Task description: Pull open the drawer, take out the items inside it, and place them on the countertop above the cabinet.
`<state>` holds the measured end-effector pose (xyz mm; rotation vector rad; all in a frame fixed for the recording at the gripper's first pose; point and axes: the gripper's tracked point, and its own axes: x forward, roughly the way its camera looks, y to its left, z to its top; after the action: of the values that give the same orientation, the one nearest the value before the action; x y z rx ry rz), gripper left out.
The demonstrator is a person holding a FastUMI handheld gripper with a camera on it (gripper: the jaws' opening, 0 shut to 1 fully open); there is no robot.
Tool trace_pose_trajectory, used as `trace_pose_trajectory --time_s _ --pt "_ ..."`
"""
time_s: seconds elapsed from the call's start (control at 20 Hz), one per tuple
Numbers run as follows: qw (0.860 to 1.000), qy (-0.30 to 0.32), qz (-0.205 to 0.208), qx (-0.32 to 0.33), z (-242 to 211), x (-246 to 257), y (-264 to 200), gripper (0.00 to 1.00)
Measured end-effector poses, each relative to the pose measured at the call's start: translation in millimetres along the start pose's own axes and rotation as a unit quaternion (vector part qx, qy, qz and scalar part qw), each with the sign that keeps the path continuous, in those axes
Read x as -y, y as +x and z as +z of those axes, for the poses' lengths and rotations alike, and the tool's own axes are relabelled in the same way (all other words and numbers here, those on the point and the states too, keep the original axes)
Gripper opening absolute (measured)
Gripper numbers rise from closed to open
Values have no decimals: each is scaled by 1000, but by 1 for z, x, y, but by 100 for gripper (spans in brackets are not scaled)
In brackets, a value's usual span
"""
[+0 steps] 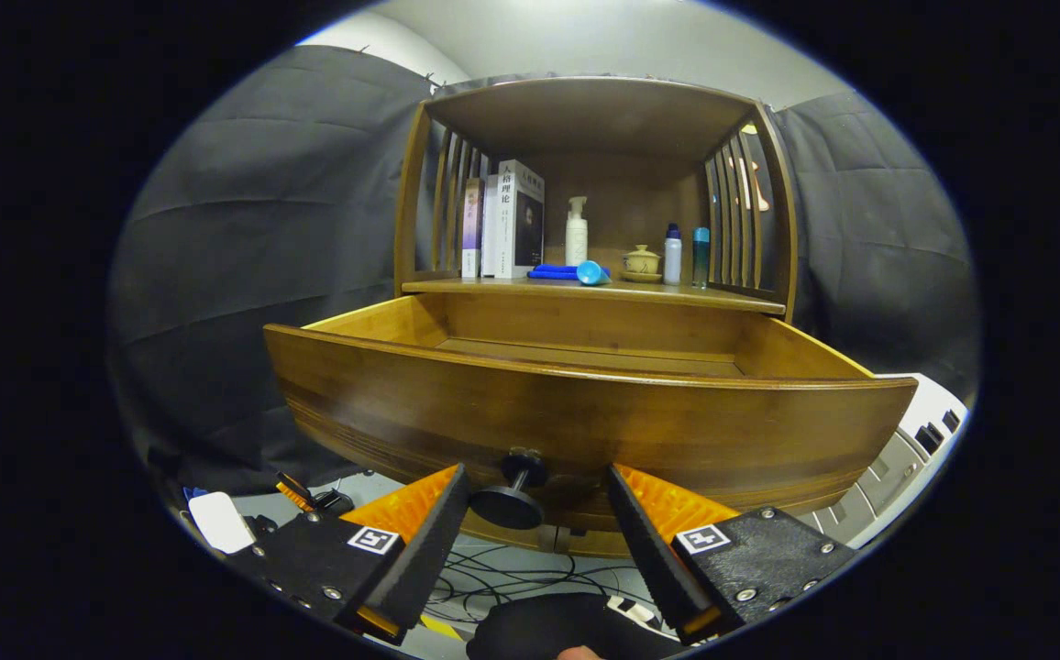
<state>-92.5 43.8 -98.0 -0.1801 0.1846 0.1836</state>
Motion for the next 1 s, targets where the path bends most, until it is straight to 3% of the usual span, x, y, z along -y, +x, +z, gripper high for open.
trace_pose_trajectory --time_s 0.25,0.55,1.0 --pt "999 20 -42 -5 7 19 16 94" --pt "998 -12 -61 4 8 19 26 94" --pt "997 -1 -74 4 14 23 45 94"
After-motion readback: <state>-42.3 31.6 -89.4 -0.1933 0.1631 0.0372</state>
